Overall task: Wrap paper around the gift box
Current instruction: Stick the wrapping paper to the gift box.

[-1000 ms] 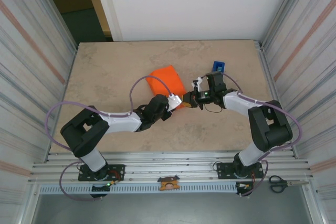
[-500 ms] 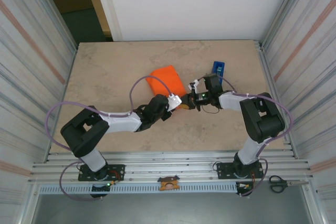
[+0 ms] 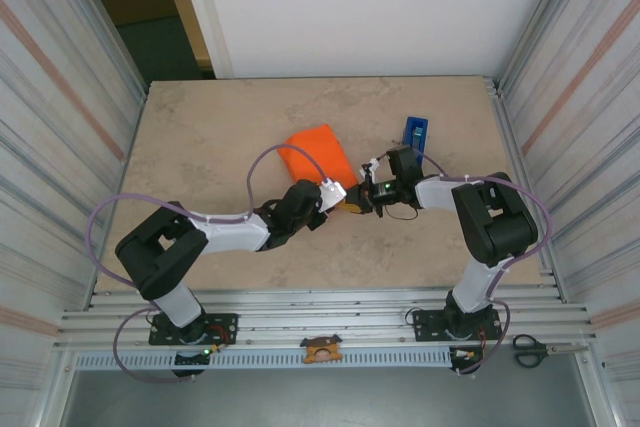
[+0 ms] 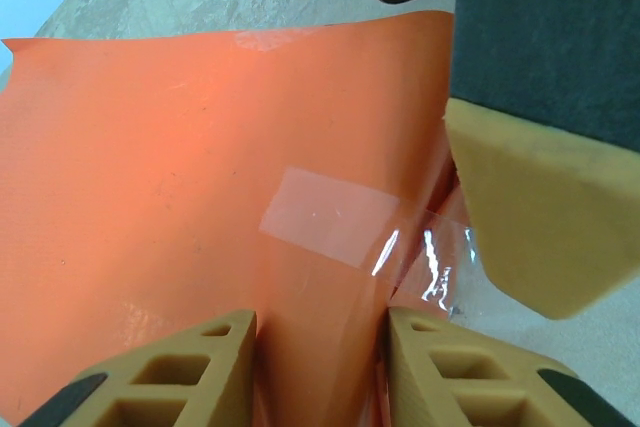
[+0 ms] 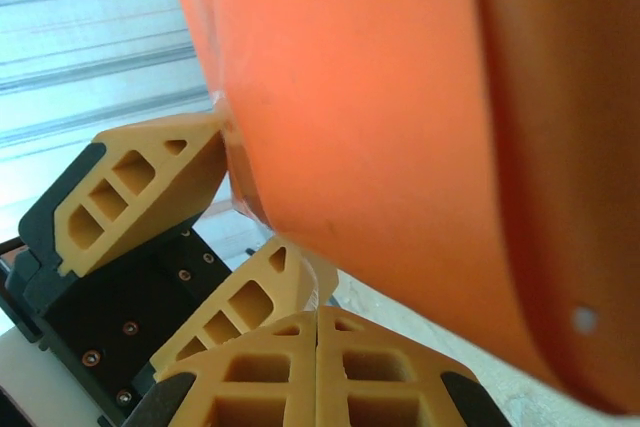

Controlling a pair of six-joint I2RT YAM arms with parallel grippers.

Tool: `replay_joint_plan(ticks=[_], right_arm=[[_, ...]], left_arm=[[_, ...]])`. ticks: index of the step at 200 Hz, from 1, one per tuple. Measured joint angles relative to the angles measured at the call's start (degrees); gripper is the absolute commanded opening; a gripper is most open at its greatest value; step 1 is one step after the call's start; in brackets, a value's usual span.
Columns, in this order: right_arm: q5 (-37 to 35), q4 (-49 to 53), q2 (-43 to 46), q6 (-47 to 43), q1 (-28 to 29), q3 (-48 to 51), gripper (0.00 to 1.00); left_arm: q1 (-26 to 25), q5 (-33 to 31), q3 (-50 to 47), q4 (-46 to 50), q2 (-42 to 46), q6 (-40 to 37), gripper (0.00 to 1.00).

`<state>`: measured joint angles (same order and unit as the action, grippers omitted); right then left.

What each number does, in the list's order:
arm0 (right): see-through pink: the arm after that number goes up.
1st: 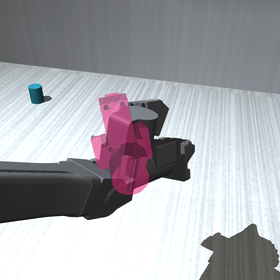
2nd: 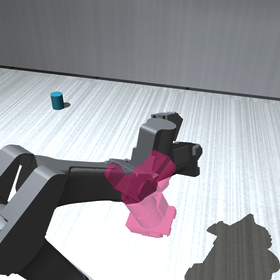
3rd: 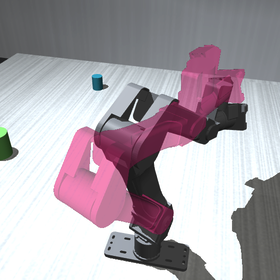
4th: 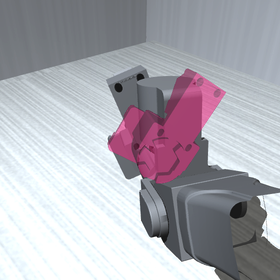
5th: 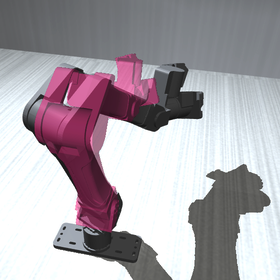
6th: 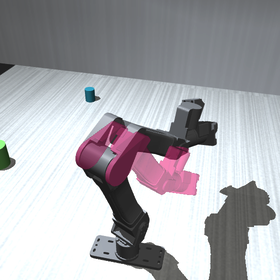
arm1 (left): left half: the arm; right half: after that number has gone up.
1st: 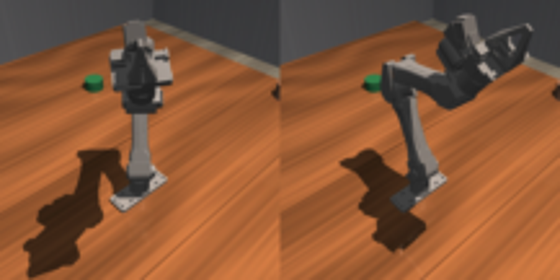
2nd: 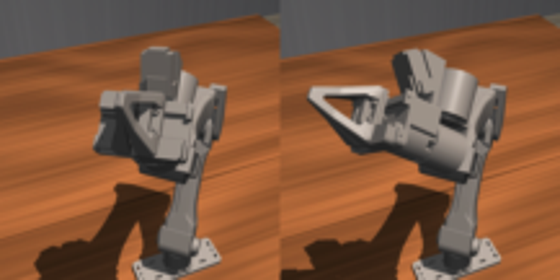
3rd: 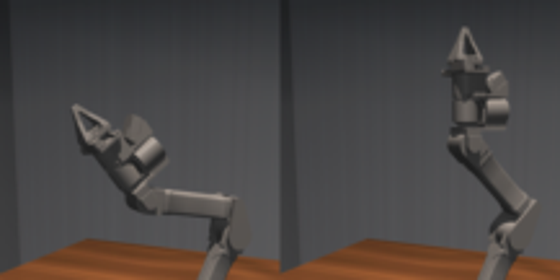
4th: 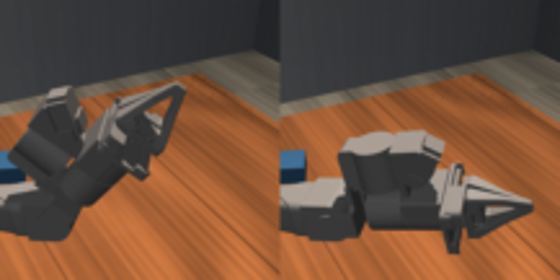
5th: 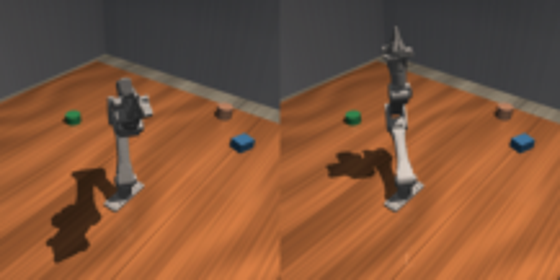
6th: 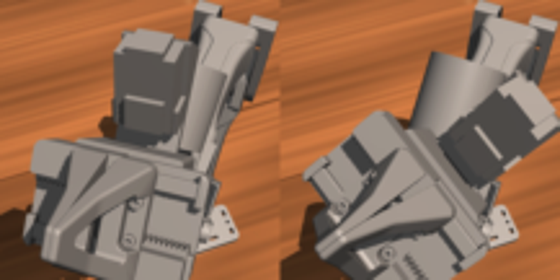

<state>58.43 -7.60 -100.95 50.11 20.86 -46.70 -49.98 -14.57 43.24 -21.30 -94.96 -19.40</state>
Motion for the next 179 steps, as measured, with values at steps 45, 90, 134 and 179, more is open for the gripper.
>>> replay_joint_plan(ticks=[45, 90, 134, 179], right_arm=[[-0.15, 1.86, 0.0, -1.09, 0.02, -0.76, 0.02], [-1.01, 2.51, -0.26, -1.22, 0.02, -3.34, 0.09], [-2.05, 4.85, -0.28, -1.57, 0.17, -4.28, 0.22], [-3.32, 6.27, -0.39, -2.12, 0.5, -5.07, 0.38]], left_arm=[[0.0, 0.0, 0.0, 0.0, 0.0, -0.02, 0.35], [0.0, 0.0, 0.0, 0.0, 0.0, -0.02, 0.35], [0.0, 0.02, 0.0, 0.0, 0.0, -0.02, 0.35], [0.0, 0.0, 0.0, 0.0, 0.0, -0.02, 0.35]])
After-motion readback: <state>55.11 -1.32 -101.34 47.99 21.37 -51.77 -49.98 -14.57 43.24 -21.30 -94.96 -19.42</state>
